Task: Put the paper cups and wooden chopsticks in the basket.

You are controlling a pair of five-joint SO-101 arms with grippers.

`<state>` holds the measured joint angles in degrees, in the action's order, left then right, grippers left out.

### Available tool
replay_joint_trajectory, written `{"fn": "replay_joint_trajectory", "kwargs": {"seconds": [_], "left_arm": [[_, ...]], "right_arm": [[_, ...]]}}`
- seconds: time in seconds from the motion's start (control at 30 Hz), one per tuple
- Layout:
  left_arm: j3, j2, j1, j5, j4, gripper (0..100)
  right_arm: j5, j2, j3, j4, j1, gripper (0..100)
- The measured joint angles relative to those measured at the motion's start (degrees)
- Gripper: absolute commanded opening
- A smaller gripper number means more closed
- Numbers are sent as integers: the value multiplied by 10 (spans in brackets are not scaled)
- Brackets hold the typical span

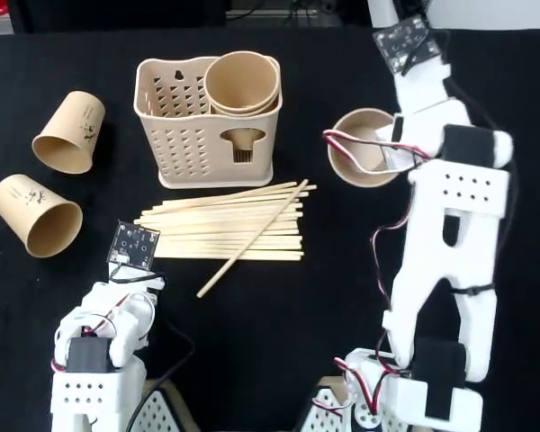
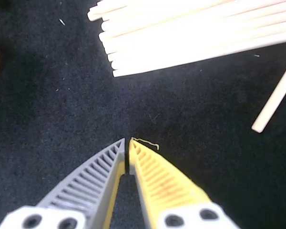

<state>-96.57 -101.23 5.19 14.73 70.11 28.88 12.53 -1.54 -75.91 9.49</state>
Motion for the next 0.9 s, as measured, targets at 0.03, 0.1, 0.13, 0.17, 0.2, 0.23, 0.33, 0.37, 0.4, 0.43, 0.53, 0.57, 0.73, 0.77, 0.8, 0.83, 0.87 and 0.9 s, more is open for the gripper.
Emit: {"fn": "replay_joint_trajectory", "kwargs": {"seconds": [0.03,0.1,0.13,0.17,0.2,0.23,0.33,0.37,0.4,0.43,0.53,0.57,0.73,0.77,0.8,0.83,0.87,0.9], "left_arm": [[0,0,0,0,0,30],[0,0,0,0,0,30],[0,0,0,0,0,30],[0,0,0,0,0,30],[0,0,0,0,0,30],[0,0,0,0,0,30],[0,0,0,0,0,30],[0,0,0,0,0,30],[0,0,0,0,0,30],[0,0,0,0,0,30],[0,0,0,0,0,30],[0,0,0,0,0,30],[0,0,0,0,0,30],[0,0,0,0,0,30],[0,0,0,0,0,30],[0,0,0,0,0,30],[0,0,0,0,0,30],[0,0,0,0,0,30]], "right_arm": [[0,2,-18,-18,0,11],[-3,3,-56,-51,0,11],[-8,3,-76,-66,-1,11],[-16,3,-98,-81,-4,11],[-24,3,-120,-97,-10,11],[-33,3,-142,-113,-18,11],[-54,3,-219,-166,-55,11],[-60,3,-247,-184,-69,11],[-65,3,-273,-199,-83,11],[-69,3,-299,-211,-96,11],[-70,4,-357,-230,-130,11],[-70,4,-369,-231,-138,11],[-70,4,-411,-231,-167,11],[-70,4,-418,-231,-176,11],[-70,4,-425,-231,-189,11],[-70,4,-431,-231,-204,11],[-70,4,-433,-231,-217,11],[-70,4,-435,-229,-231,11]]}}
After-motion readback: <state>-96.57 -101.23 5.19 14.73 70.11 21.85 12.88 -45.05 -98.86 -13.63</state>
